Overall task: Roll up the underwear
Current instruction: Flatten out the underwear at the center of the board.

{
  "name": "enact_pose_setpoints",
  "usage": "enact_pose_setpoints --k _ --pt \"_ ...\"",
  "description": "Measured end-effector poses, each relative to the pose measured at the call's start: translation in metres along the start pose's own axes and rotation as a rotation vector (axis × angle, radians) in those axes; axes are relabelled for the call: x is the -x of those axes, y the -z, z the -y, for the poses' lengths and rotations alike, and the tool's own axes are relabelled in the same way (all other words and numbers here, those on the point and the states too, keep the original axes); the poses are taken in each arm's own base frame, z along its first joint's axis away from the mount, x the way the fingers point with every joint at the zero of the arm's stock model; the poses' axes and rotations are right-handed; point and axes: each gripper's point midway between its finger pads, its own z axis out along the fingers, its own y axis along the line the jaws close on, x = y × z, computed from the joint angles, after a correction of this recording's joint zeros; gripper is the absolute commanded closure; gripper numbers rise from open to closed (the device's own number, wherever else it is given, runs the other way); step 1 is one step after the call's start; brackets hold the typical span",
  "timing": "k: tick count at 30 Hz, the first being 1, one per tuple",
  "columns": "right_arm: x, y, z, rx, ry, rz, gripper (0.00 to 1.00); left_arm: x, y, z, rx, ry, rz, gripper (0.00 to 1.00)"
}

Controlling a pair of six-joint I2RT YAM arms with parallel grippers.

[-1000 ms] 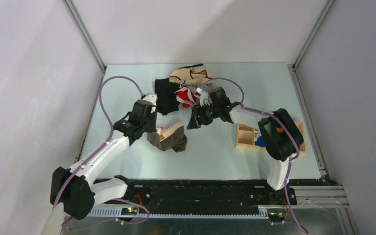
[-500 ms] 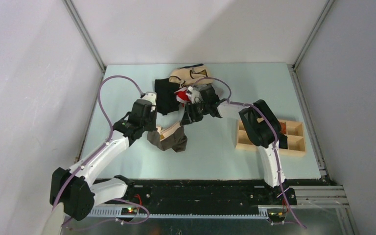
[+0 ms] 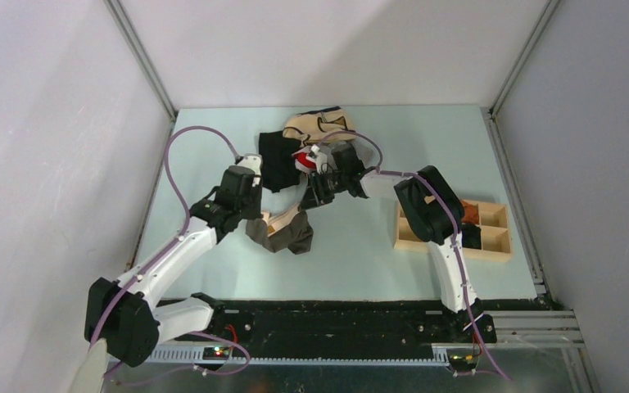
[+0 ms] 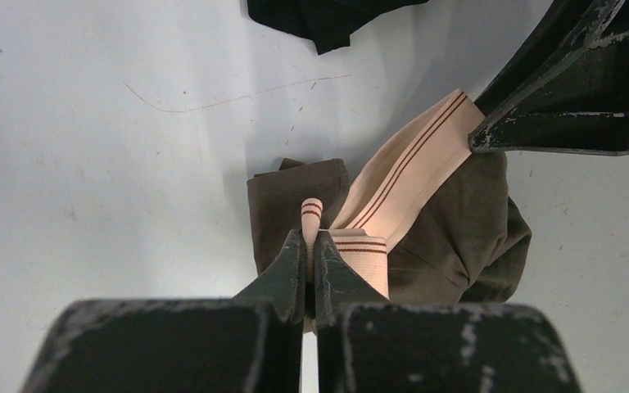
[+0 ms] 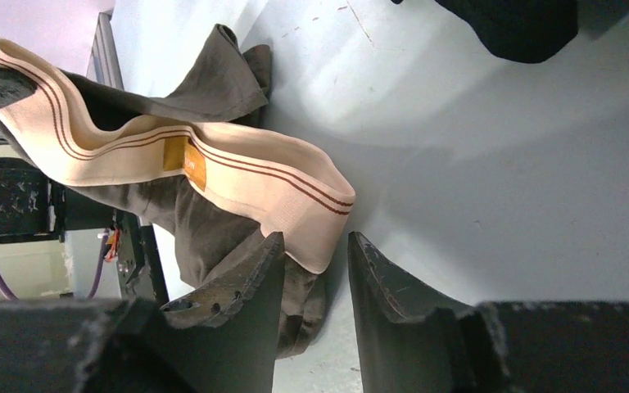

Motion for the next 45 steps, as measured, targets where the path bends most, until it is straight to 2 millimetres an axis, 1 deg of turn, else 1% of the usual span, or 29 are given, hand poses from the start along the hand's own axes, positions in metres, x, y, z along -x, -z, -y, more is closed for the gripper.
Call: enact_pose_setpoints --k 3,5,8,11,12,13,14,18,21,23,24,25,27,29,31,32,33,34,35,36,37,38,40,42,43,45 --pt "0.002 0.000 -0.003 0.017 0.001 0.005 0.63 0.000 0.000 0.000 0.001 0.000 0.000 1.00" --pt "0.004 0.000 -0.005 0.027 0.002 0.007 0.66 0.000 0.000 0.000 0.001 0.001 0.000 1.00" --pt "0.008 0.000 -0.008 0.036 0.009 0.015 0.75 0.000 0.000 0.000 0.001 0.000 0.001 1.00" --pt "0.012 -0.001 -0.009 0.038 0.016 0.023 0.79 0.000 -0.001 0.000 0.001 0.000 0.000 1.00" --pt "0.012 -0.001 -0.009 0.038 0.016 0.025 0.94 0.000 -0.001 0.000 0.001 0.000 0.001 1.00" --pt "0.013 -0.001 -0.009 0.038 0.018 0.025 0.98 0.001 -0.001 0.000 0.001 0.000 0.001 1.00" --pt "0.014 -0.001 -0.008 0.036 0.020 0.027 1.00 0.001 -0.002 0.000 0.001 0.000 0.001 1.00" --pt "0.019 -0.001 -0.004 0.016 0.033 0.037 1.00 0.000 -0.003 -0.002 0.012 -0.002 -0.002 1.00" --pt "0.024 0.005 -0.002 0.005 0.049 0.045 1.00 0.004 -0.003 -0.011 0.038 0.008 0.001 1.00" --pt "0.033 0.017 -0.002 -0.011 0.061 0.060 1.00 0.013 -0.002 -0.026 0.070 0.044 0.011 1.00" --pt "0.040 0.026 -0.004 -0.022 0.072 0.075 1.00 0.020 -0.002 -0.037 0.093 0.075 0.022 1.00" --pt "0.050 0.039 -0.008 -0.034 0.086 0.098 1.00 0.027 -0.002 -0.049 0.116 0.104 0.034 1.00" --pt "0.079 0.075 -0.024 -0.059 0.148 0.170 1.00 0.040 -0.001 -0.070 0.148 0.167 0.059 1.00" --pt "0.112 0.114 -0.053 -0.074 0.242 0.263 1.00 0.058 0.003 -0.082 0.144 0.228 0.101 1.00" --pt "0.142 0.158 -0.093 -0.086 0.340 0.368 1.00 0.078 0.009 -0.077 0.087 0.262 0.146 1.00" --pt "0.150 0.173 -0.112 -0.086 0.381 0.407 1.00 0.091 0.013 -0.070 0.044 0.275 0.176 1.00" --pt "0.159 0.190 -0.136 -0.082 0.431 0.449 1.00 0.104 0.018 -0.063 0.004 0.283 0.203 1.00" --pt "0.164 0.204 -0.158 -0.076 0.477 0.486 1.00 0.117 0.024 -0.056 -0.039 0.291 0.236 1.00" --pt "0.166 0.214 -0.175 -0.070 0.513 0.512 1.00 0.133 0.033 -0.050 -0.079 0.297 0.279 0.99" --pt "0.167 0.225 -0.196 -0.064 0.552 0.544 1.00 0.143 0.041 -0.045 -0.110 0.302 0.315 0.96" --pt "0.165 0.232 -0.208 -0.059 0.573 0.561 1.00 0.152 0.050 -0.041 -0.140 0.302 0.348 0.95" --pt "0.160 0.238 -0.220 -0.057 0.590 0.576 1.00 0.160 0.062 -0.035 -0.178 0.301 0.386 0.93" --pt "0.145 0.244 -0.234 -0.054 0.600 0.584 1.00 0.168 0.082 -0.026 -0.238 0.294 0.434 0.92" --pt "0.130 0.244 -0.238 -0.055 0.589 0.574 1.00 0.171 0.100 -0.016 -0.296 0.277 0.465 0.92" --pt "0.118 0.243 -0.236 -0.060 0.571 0.559 1.00 0.171 0.107 -0.011 -0.326 0.269 0.478 0.92" --pt "0.098 0.239 -0.231 -0.068 0.540 0.530 1.00 0.164 0.117 -0.002 -0.377 0.262 0.483 0.92"
